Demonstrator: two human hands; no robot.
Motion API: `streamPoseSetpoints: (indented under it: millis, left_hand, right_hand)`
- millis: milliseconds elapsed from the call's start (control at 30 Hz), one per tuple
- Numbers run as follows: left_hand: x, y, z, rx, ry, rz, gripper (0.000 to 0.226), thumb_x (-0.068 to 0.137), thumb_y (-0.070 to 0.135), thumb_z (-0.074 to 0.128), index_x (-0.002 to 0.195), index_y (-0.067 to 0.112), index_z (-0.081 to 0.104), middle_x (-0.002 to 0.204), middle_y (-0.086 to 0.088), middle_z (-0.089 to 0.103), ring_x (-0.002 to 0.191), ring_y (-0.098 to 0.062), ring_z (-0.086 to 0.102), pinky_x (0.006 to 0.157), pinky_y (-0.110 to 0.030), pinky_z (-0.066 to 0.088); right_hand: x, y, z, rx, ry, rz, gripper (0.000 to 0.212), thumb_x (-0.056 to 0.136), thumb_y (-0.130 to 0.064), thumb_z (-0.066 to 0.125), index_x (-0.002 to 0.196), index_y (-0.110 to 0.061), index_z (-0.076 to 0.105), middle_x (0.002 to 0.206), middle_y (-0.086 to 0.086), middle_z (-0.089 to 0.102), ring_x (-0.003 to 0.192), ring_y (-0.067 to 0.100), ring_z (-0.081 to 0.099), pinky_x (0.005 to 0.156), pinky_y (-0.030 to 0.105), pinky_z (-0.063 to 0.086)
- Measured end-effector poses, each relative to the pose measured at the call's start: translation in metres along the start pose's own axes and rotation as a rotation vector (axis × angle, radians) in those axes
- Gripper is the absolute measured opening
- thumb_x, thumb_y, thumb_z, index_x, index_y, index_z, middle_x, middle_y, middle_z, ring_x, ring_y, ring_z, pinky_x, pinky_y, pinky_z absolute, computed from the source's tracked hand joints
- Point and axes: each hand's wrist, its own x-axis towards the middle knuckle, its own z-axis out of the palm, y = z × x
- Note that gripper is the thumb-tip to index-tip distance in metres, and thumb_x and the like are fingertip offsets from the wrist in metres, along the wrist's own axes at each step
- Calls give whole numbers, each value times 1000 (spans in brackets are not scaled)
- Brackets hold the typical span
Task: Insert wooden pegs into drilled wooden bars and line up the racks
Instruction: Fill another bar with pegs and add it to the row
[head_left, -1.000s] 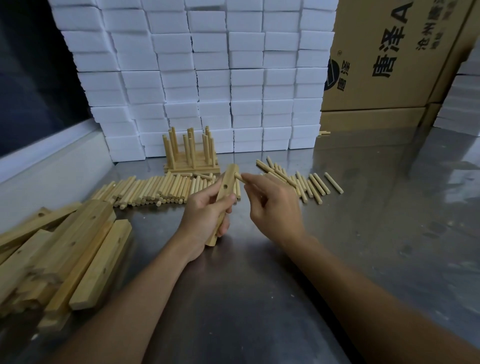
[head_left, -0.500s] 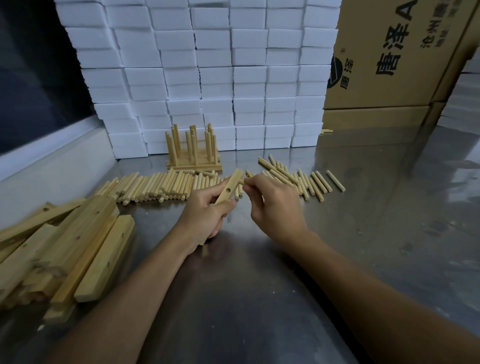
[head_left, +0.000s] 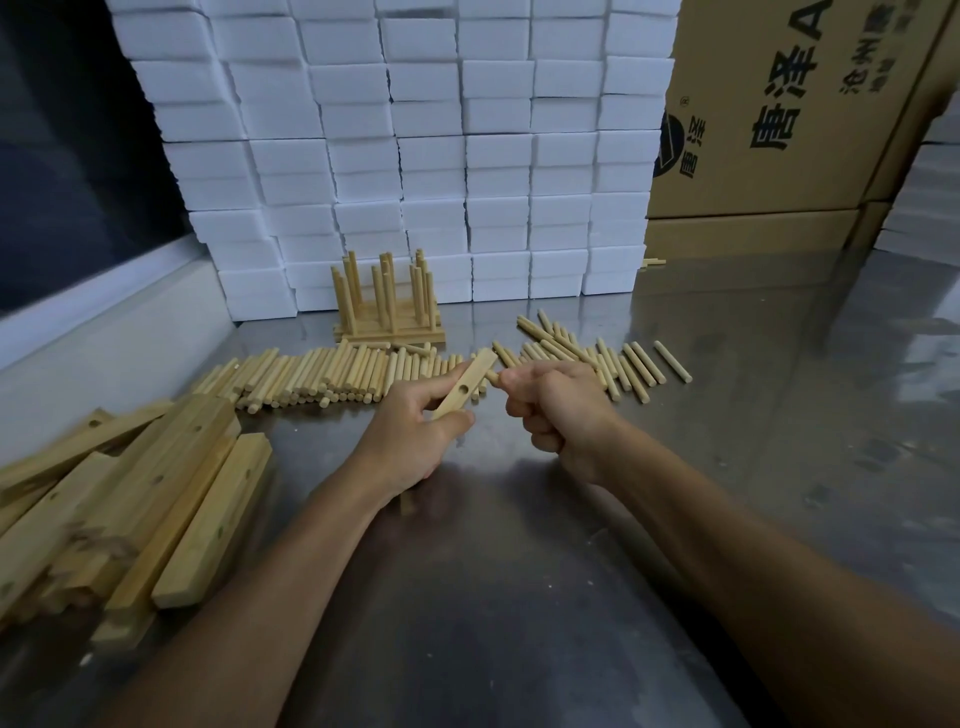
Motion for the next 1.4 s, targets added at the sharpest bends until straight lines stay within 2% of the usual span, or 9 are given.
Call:
streamPoseSetpoints:
  millis: [67,100,167,433,600,733,867,1000,1400]
  left_hand:
    - [1,-1,0,30,2,-9,53,93,5,61,138,33,54,108,0,61,64,-21,61,49,-41,41]
    - [2,-2,0,39,-7,-16,54,94,6,61,135,41,53,89,-5,68,53,-28,53,47,-39,40]
    - [4,-5,-2,7,-43,-35,54,96,8,59,124,53,51,54,7,56,38,-14,36,38,-26,34]
    - [7,-5,-5,-168,-31,-171,41,99,10,55,131,36,56,72,-4,53,42,-19,50,39,-28,41]
    - [6,-6,-3,-305,16,-231,18,100,16,55,104,30,65,80,-9,54,45,-20,59,41,-27,49]
    - [8,-6,-3,-385,163,-285,15,101,18,54,98,6,63,79,-10,54,43,-19,58,38,-26,48]
    - [12,2,1,-599,245,-356,17,101,16,53,95,3,61,71,-10,55,38,-16,53,35,-21,42]
    - [13,5,6,-664,253,-395,14,100,17,54,95,6,61,70,-8,55,40,-15,51,34,-22,38]
    - [9,1,1,-789,223,-434,15,101,19,52,99,5,57,72,-9,54,45,-15,51,36,-22,40]
  right_hand:
    - [0,0,1,-6,7,10,19,98,-13,58,95,1,71,57,-2,52,45,8,33,39,21,26]
    - [0,1,3,-42,34,-6,19,98,-14,58,92,-1,71,60,-1,53,45,7,34,40,21,28]
    - [0,2,5,-168,94,-73,18,97,-18,61,85,-8,71,64,1,58,44,5,39,41,21,33]
    - [-3,-5,4,-241,194,-286,23,101,-29,54,90,-17,71,79,0,74,61,11,70,50,21,50]
    - [5,-9,-13,88,347,-43,44,106,-35,32,93,-12,68,74,4,73,59,15,68,53,24,47]
    - [7,7,-22,-224,490,-149,32,101,-21,44,82,-10,68,74,7,71,67,15,62,61,29,49]
    - [7,18,-24,-812,506,-285,11,94,-22,58,98,-19,68,85,-6,67,72,6,58,56,22,42]
    - [10,20,-23,-1124,439,-276,19,92,-31,62,103,-18,71,105,1,66,96,20,59,86,38,51]
    - [15,20,-24,-1235,487,-165,36,88,-56,63,93,-22,73,104,1,60,103,24,57,96,46,47]
